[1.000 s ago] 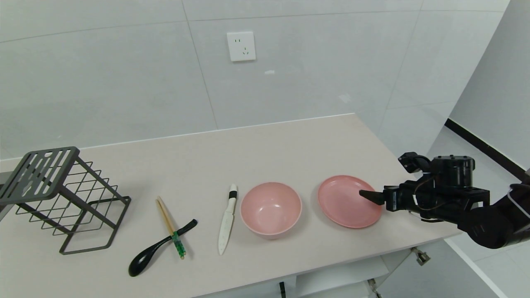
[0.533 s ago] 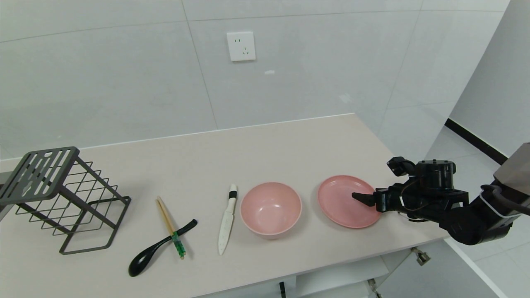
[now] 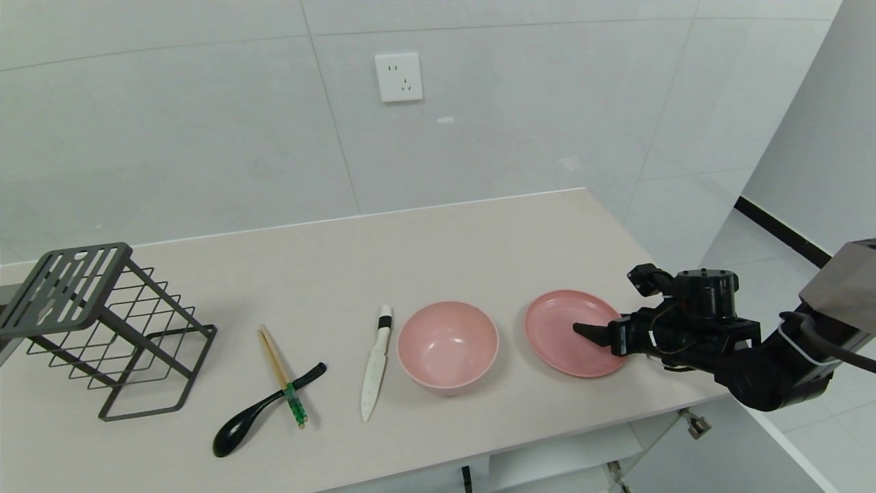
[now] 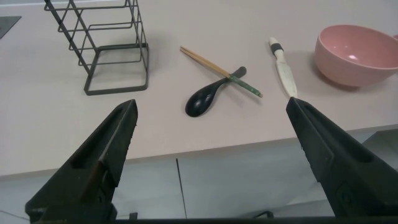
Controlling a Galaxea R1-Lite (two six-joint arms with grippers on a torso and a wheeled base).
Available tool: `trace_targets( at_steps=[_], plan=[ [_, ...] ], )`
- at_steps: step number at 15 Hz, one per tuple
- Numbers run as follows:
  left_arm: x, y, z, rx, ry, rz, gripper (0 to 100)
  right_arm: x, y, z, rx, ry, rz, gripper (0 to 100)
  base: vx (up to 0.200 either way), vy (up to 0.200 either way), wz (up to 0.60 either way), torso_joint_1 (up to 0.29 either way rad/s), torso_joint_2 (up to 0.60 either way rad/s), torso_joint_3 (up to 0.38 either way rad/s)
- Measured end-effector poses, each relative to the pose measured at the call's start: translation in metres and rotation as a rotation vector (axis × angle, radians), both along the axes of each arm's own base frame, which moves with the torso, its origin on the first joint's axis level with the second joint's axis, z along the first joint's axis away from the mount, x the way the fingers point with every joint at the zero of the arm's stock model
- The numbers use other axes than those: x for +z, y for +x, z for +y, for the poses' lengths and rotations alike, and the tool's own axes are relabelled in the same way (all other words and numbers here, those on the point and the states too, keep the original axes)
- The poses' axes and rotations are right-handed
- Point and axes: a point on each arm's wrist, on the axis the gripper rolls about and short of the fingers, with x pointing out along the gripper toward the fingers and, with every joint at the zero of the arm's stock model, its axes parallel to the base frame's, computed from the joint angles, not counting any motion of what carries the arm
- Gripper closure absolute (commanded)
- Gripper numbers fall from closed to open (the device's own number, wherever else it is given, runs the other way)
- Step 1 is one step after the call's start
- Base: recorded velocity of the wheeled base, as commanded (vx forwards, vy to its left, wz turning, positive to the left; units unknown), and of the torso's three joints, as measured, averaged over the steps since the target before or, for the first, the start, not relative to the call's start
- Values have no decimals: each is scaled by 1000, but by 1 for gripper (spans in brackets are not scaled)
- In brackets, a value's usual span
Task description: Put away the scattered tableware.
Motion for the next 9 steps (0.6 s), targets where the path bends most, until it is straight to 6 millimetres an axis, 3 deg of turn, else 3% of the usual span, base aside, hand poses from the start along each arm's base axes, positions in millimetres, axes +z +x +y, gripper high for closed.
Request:
trace_targets(
  at_steps=[6, 9],
  plan=[
    [0, 0, 0, -1, 0, 0, 0, -13, 1, -13, -76, -32, 34, 100, 0, 0, 0, 0, 0, 0],
    [0, 0, 0, -4, 2, 0, 0, -7, 0, -15, -82, -34, 24, 100, 0, 0, 0, 0, 0, 0]
  ],
)
